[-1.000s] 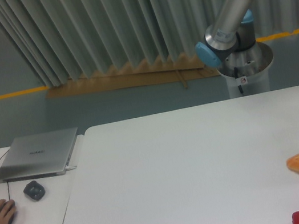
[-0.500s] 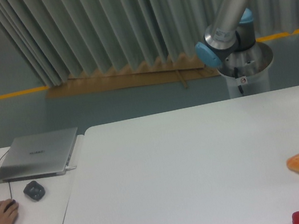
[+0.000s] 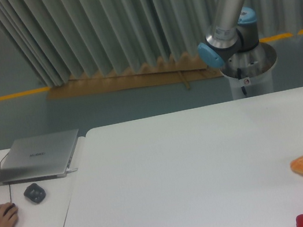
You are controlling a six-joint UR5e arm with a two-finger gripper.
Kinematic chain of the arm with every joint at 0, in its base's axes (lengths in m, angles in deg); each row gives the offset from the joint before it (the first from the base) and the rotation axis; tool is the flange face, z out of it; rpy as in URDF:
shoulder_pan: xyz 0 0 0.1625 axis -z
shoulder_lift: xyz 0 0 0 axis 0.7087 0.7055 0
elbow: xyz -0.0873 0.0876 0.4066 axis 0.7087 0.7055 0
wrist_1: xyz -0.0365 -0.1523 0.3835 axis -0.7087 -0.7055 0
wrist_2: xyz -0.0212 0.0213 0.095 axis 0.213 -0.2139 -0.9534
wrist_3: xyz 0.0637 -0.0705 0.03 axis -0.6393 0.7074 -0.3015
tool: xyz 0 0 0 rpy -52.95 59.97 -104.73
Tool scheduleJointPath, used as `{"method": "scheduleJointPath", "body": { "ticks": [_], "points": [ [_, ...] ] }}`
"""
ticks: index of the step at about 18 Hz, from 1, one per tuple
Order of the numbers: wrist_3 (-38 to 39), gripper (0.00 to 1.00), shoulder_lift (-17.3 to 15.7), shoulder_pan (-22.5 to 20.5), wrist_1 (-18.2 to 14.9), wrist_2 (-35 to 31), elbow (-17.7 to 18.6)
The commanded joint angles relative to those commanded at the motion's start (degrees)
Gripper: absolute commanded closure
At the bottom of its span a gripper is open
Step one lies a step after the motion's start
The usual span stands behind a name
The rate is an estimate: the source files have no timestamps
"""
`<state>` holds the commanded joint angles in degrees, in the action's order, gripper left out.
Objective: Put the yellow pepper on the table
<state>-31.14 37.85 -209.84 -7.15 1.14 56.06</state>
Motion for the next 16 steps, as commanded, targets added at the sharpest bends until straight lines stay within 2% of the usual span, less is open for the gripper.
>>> {"method": "scheduleJointPath", "body": {
  "ticks": [2,5,10,12,16],
  "points": [
    [0.2,0.43,-2.5,1.6,-1.4,1.1,1.8],
    [0.7,0.43,-3.1,4.1,-4.6,0.4,1.9],
    [1.3,0.43,-4.8,7.5,-5.8,0.2,3.0],
    [5.5,0.43,-5.0,9.8,-5.8,0.1,3.0],
    [8.1,0.44,-4.7,13.8,-5.6,-2.0,3.0]
  ]
}}
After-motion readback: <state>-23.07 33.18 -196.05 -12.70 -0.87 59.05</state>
